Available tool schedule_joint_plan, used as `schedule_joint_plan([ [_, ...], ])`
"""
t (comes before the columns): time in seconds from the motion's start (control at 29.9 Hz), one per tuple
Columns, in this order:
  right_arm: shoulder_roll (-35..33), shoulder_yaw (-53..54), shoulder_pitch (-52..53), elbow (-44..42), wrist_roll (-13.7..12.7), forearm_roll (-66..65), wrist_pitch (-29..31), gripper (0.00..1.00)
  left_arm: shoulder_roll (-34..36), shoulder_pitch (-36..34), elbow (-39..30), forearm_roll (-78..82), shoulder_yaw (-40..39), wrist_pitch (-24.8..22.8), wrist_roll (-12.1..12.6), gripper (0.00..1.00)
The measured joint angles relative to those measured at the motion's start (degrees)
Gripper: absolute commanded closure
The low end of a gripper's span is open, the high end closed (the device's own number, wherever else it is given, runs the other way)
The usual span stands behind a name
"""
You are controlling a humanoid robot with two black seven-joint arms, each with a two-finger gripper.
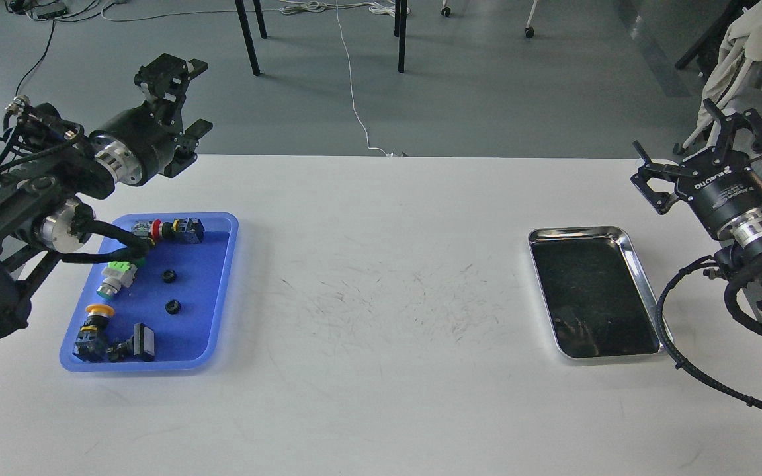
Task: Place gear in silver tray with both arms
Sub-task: 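Move the left gripper over the parts in the blue tray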
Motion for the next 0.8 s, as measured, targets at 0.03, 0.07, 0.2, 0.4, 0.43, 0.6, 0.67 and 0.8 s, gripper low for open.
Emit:
schedule_joint_plan([
  [0.03,-0.3,0.0,0.0,0.0,0.0,0.0,0.0,0.01,2.1,0.0,-1.6,1.6,0.4,-0.9,0.4,0.02],
  [0.07,-0.5,0.0,0.1,0.0,0.0,0.0,0.0,0.01,4.2,0.2,-3.1,3.5,0.9,-2.2,1.0,0.02],
  [0.2,-1.1,0.2,0.6,0.1,0.1,0.0,0.2,0.01,10.4,0.6,-5.7,11.3,3.4,-5.9,2.0,0.02],
  [0.4,-1.8,0.3,0.7,0.3,0.0,0.1,0.3,0.01,15.3,0.8,-8.2,24.7,9.0,-7.6,2.1,0.02],
  [0.43,-2.0,0.3,0.8,0.3,-0.1,0.1,0.3,0.01,15.8,0.8,-8.6,26.7,10.1,-8.0,2.2,0.02],
  [0.6,-2.3,0.3,0.9,0.3,-0.3,0.1,0.4,0.01,17.8,0.8,-9.0,41.9,17.1,-8.7,2.2,0.02],
  [0.67,-2.8,0.2,0.9,0.2,-0.3,0.1,0.4,0.01,18.1,0.8,-8.7,47.5,18.9,-8.7,1.8,0.02],
  [0.8,-3.6,-0.2,0.9,0.2,-0.1,0.1,0.4,0.01,18.1,1.4,-8.6,54.9,21.5,-8.1,1.1,0.03],
])
